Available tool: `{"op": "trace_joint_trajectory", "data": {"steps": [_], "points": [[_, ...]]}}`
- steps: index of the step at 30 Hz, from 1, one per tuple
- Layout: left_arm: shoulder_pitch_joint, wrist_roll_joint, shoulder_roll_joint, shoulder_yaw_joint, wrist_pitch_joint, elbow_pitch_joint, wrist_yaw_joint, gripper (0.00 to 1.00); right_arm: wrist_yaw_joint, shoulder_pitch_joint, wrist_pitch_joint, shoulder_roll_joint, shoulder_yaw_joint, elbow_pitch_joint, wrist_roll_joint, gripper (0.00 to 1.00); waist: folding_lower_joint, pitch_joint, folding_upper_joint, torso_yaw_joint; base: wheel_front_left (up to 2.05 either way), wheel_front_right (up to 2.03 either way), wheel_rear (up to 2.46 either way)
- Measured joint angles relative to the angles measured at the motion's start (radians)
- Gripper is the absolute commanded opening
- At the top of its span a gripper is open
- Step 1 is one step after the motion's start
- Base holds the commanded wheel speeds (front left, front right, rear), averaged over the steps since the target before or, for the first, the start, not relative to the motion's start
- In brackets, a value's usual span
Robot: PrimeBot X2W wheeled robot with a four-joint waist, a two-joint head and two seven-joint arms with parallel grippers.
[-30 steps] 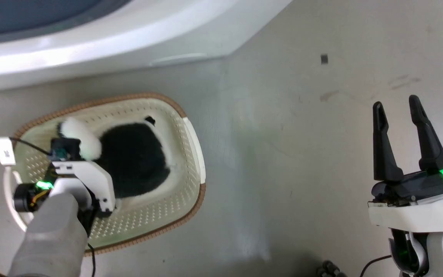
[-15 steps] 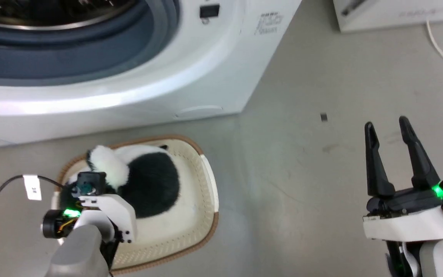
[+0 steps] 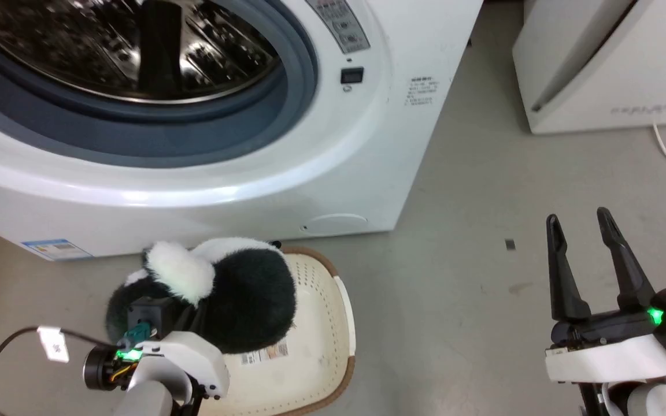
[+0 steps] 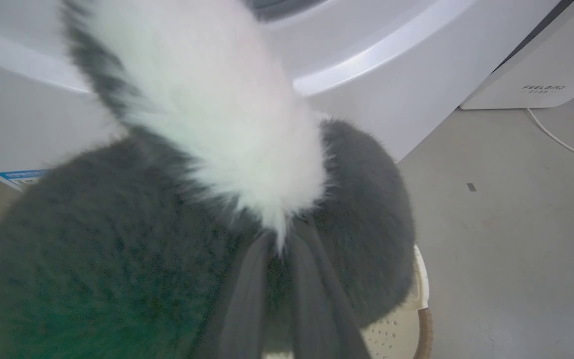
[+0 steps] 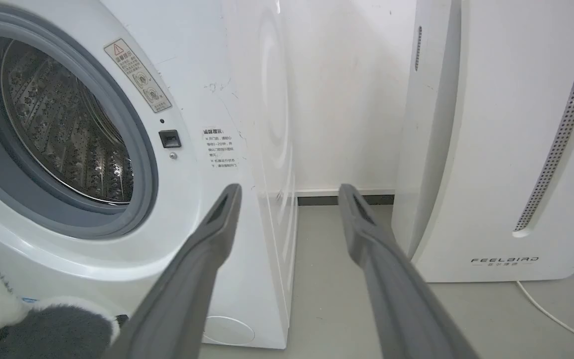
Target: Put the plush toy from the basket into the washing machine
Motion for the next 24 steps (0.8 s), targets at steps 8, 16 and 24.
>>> {"op": "trace_joint_trajectory", "data": {"steps": [8, 16, 24], "points": [[0.129, 0.047, -0.03, 0.078, 0.0, -0.254, 0.004, 0.0, 0.0, 0.03, 0.0, 0.0, 0.0, 0.006, 0.0, 1.0, -0.0001, -0.071, 0.0, 0.021, 0.0, 0.0, 0.0], [0.167, 0.096, -0.06, 0.158, 0.0, -0.536, -0.013, 0.0, 0.0, 0.041, 0.0, 0.0, 0.007, 0.005, 0.0, 1.0, -0.0001, -0.086, 0.0, 0.013, 0.0, 0.0, 0.0], [0.121, 0.115, -0.067, 0.21, 0.0, -0.703, -0.032, 0.0, 0.0, 0.039, 0.0, 0.0, 0.014, -0.014, 0.002, 1.0, 0.0, -0.038, 0.0, -0.018, 0.0, 0.0, 0.0]]}}
